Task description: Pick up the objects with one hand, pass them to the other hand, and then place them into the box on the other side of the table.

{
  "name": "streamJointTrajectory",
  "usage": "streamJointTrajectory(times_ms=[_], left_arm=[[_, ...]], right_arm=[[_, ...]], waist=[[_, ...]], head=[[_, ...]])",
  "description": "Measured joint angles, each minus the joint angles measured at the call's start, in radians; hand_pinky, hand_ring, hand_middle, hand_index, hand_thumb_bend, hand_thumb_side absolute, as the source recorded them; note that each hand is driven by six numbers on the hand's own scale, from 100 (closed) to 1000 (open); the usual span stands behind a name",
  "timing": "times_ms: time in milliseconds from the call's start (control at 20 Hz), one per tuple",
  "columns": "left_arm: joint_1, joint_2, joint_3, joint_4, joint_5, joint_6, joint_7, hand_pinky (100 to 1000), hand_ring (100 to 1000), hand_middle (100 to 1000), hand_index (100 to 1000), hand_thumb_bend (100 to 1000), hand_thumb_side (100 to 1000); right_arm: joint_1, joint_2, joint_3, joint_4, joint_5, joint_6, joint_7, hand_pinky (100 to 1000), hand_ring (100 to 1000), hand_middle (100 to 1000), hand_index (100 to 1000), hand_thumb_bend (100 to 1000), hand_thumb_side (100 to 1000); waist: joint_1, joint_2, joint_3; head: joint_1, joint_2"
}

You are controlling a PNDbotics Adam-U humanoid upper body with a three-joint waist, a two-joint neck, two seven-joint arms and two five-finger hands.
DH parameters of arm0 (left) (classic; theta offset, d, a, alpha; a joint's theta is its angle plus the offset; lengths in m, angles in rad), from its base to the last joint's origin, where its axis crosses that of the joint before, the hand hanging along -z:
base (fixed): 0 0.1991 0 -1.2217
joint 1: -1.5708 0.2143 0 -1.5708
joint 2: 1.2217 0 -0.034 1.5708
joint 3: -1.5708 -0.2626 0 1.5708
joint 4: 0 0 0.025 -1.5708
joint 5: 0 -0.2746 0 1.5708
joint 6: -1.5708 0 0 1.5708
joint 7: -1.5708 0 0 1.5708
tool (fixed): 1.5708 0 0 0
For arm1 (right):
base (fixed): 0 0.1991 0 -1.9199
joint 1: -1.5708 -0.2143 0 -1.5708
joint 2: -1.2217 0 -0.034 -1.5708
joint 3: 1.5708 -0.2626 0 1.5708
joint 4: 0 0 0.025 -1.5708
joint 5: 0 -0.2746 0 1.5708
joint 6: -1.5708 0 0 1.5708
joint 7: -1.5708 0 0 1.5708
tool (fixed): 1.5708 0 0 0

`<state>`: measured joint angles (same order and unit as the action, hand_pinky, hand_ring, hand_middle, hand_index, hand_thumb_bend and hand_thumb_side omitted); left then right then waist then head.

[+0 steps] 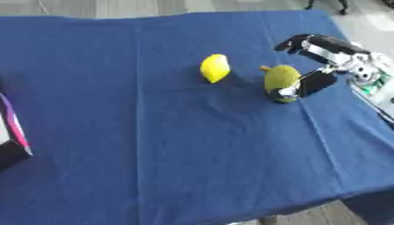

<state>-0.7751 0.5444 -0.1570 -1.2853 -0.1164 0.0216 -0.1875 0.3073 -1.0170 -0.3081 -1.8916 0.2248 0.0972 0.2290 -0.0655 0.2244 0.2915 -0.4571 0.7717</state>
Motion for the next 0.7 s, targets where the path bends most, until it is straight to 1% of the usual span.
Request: streamJointTrajectory(times_ms=[50, 200, 550, 650, 700], left_arm=[[0.001, 0.001, 0.000, 0.000, 0.000, 0.000, 0.000, 1000, 765, 622, 702, 100, 638], [0.002, 0.001, 0.000, 0.000, -0.004, 0.001, 0.000, 1000, 765, 623, 702, 100, 648], [0.003, 0.001, 0.000, 0.000, -0.012, 0.007, -0.001, 1000, 766, 623, 702, 100, 646], [0.002, 0.001, 0.000, 0.000, -0.014, 0.008, -0.001, 1000, 766, 623, 702, 100, 647], [0.002, 0.001, 0.000, -0.001, -0.015, 0.008, -0.001, 1000, 766, 623, 701, 100, 645]], right_arm=[[0.004, 0.002, -0.003, 0.002, 0.003, 0.001, 0.000, 879, 867, 878, 878, 558, 302], [0.010, 0.003, -0.010, 0.008, 0.019, 0.009, 0.010, 879, 865, 877, 876, 556, 317], [0.009, 0.011, -0.010, 0.018, 0.056, 0.017, 0.054, 875, 849, 865, 871, 546, 331], [0.006, 0.015, -0.009, 0.021, 0.073, 0.022, 0.061, 872, 843, 860, 869, 534, 325], [0.002, 0.019, -0.007, 0.025, 0.083, 0.025, 0.063, 869, 837, 855, 866, 519, 306]], waist=[[-0.001, 0.000, 0.000], [-0.005, 0.001, -0.001], [-0.005, 0.007, 0.005], [-0.005, 0.014, 0.006], [-0.005, 0.018, 0.008]], head=[[0.000, 0.000], [-0.003, 0.000], [-0.011, -0.001], [-0.014, -0.001], [-0.015, -0.002]])
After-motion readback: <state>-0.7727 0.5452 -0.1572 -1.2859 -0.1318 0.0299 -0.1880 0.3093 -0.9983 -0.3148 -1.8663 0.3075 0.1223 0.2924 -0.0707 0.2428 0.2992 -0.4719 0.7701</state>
